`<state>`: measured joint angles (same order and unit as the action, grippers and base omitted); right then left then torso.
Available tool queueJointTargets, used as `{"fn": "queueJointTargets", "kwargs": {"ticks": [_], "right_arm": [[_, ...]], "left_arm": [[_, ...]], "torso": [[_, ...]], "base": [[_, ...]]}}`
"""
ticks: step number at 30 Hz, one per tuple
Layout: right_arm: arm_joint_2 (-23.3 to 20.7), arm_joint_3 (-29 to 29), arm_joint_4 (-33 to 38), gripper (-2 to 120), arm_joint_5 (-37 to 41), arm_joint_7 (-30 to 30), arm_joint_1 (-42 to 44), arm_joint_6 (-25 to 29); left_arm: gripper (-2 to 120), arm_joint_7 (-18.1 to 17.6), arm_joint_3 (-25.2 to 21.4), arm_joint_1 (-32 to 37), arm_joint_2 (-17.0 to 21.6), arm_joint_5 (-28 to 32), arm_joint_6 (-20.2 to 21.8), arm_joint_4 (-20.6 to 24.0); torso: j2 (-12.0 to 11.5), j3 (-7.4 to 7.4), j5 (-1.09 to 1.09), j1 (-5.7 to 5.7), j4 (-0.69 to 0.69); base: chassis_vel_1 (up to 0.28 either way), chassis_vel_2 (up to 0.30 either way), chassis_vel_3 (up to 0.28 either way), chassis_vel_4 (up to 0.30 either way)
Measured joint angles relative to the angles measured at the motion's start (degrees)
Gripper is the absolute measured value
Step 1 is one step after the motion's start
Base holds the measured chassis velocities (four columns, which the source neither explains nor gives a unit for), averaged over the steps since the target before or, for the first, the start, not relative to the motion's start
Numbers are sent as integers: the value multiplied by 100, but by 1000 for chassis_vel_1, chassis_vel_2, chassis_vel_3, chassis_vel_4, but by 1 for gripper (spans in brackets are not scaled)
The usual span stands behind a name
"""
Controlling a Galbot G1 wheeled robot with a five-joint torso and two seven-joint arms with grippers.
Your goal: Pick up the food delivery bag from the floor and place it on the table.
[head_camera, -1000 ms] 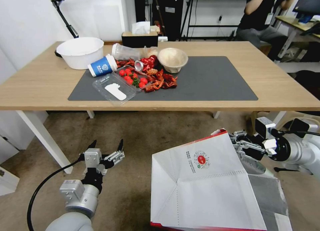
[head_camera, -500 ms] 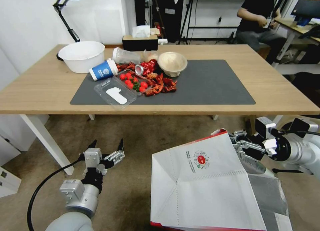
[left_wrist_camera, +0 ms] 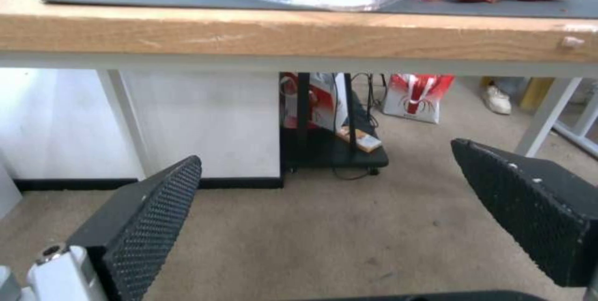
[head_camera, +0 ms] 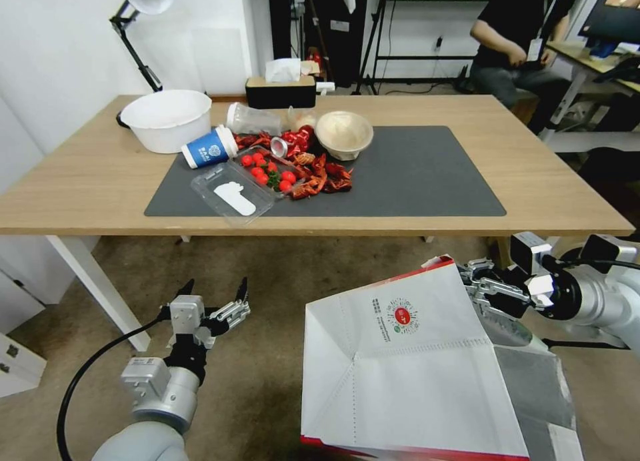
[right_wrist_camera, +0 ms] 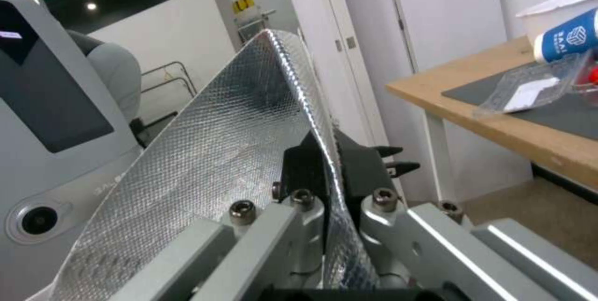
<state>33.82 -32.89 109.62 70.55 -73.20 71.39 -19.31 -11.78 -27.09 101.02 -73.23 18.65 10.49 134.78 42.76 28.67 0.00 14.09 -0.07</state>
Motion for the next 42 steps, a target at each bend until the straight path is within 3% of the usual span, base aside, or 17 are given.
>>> {"fn": "queueJointTargets", "kwargs": {"ticks": [42], "right_arm": [[16, 9, 9, 0, -38, 5, -20, 15]], "left_arm": [[100, 44, -22, 12, 9, -27, 5, -4]], "torso": [[1077, 619, 0, 458, 0]], "base": [[0, 0, 0, 0]]}}
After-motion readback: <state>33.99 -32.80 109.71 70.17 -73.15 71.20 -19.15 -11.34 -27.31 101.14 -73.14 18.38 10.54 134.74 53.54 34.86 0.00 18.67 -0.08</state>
